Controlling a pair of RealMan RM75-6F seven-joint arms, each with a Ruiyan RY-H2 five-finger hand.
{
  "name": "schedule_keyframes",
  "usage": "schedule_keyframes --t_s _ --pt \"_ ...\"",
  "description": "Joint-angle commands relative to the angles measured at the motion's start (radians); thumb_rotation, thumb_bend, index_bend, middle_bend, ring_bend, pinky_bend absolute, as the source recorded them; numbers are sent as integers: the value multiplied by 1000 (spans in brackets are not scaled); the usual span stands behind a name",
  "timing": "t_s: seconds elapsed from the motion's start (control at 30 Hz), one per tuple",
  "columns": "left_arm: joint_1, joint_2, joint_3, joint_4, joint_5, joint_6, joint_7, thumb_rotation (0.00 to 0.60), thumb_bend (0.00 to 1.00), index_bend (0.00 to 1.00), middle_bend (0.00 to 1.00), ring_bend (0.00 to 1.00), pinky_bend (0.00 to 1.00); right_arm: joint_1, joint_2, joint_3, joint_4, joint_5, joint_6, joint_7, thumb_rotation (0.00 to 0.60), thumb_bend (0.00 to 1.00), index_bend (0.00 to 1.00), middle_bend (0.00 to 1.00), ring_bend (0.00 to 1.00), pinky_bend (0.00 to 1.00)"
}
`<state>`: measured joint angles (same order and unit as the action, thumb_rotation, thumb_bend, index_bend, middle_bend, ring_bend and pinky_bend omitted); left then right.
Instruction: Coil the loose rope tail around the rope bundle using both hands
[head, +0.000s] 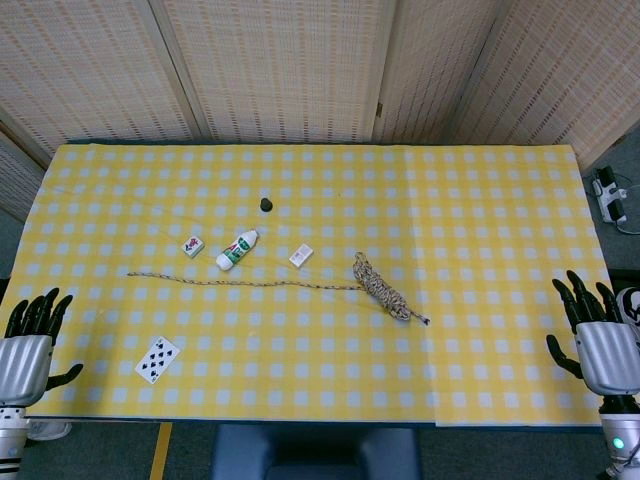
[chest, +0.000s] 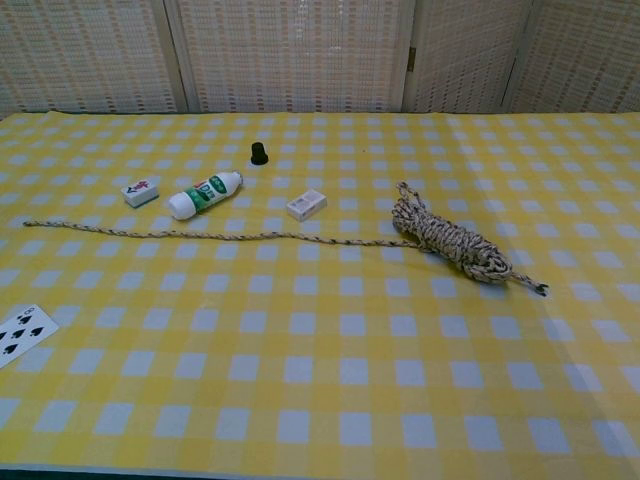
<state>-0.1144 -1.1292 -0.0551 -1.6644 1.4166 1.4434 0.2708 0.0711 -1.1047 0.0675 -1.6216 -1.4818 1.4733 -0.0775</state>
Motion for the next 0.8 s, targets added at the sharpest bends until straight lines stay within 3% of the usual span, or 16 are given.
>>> schedule_keyframes --t_s 0.03,0.5,0.8 --pt "2 -9 -3 5 2 11 -4 600 154 91 0 0 0 0 2 1 -2 0 0 0 600 420 0 22 166 4" --pt "10 -21 1 28 24 33 -30 600 154 97 0 0 0 13 4 -3 -15 -13 -15 1 600 419 0 59 217 33" --pt "12 -18 3 33 28 35 -47 600 155 98 0 0 0 73 -15 7 -48 6 -111 -14 600 420 0 66 219 52"
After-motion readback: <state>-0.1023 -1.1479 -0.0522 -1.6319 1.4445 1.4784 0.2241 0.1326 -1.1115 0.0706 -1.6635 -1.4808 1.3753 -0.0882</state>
